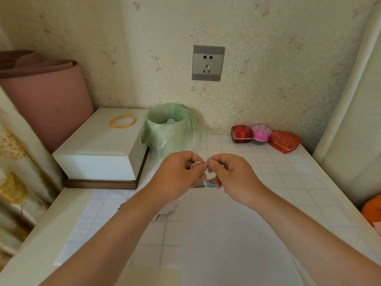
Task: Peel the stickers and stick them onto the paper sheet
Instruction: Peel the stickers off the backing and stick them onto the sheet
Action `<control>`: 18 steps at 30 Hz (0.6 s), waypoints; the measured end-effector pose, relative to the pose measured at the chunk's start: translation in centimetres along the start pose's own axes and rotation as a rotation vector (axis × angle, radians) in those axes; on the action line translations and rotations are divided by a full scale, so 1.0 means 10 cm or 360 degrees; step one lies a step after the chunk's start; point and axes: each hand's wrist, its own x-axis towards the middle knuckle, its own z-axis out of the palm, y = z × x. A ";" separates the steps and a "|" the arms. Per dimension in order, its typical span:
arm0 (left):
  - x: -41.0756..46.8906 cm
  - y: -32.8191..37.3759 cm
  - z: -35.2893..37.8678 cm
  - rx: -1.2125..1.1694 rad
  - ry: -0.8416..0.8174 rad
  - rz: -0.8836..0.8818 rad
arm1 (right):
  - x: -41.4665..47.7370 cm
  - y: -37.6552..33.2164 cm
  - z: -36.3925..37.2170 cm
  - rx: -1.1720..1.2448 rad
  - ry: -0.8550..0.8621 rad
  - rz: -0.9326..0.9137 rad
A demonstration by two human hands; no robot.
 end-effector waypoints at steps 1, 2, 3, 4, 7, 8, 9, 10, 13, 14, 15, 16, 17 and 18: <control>0.00 0.00 0.01 0.0009 0.0008 0.0007 | 0.00 0.00 0.01 -0.0032 0.0013 -0.0025; 0.00 0.00 0.02 0.0014 0.0018 0.0012 | -0.01 0.00 0.02 -0.0067 0.0031 -0.0046; 0.00 0.00 0.02 0.0016 0.0027 0.0015 | -0.01 0.00 0.03 -0.0097 0.0046 -0.0055; 0.00 -0.01 0.02 0.0017 0.0035 0.0016 | -0.01 -0.01 0.03 -0.0105 0.0053 -0.0057; 0.00 0.00 0.01 0.0005 0.0056 0.0004 | 0.00 -0.03 0.02 0.0046 0.0043 0.0019; 0.00 0.00 0.00 -0.0004 0.0059 -0.0001 | 0.00 -0.03 0.01 0.0122 0.0037 0.0061; 0.00 0.00 -0.01 -0.0011 0.0058 -0.0005 | 0.00 -0.04 -0.01 0.0184 0.0030 0.0098; 0.00 0.00 -0.02 -0.0013 0.0054 -0.0005 | 0.00 -0.03 -0.02 0.0218 0.0022 0.0126; 0.00 0.01 -0.03 0.0005 0.0047 -0.0007 | 0.00 -0.02 -0.04 0.0201 0.0008 0.0149; 0.00 0.01 -0.04 0.0022 0.0044 -0.0010 | 0.00 -0.02 -0.04 0.0193 0.0006 0.0141; 0.00 0.01 -0.04 0.0041 0.0039 -0.0012 | 0.00 -0.02 -0.04 0.0186 0.0003 0.0128; 0.00 0.01 -0.04 0.0055 0.0032 -0.0013 | 0.00 -0.02 -0.04 0.0170 0.0001 0.0115; 0.00 0.02 -0.04 0.0057 0.0026 -0.0013 | 0.00 -0.02 -0.05 0.0135 0.0000 0.0098; -0.01 0.02 -0.04 0.0050 0.0020 -0.0014 | -0.01 -0.02 -0.05 0.0074 0.0002 0.0077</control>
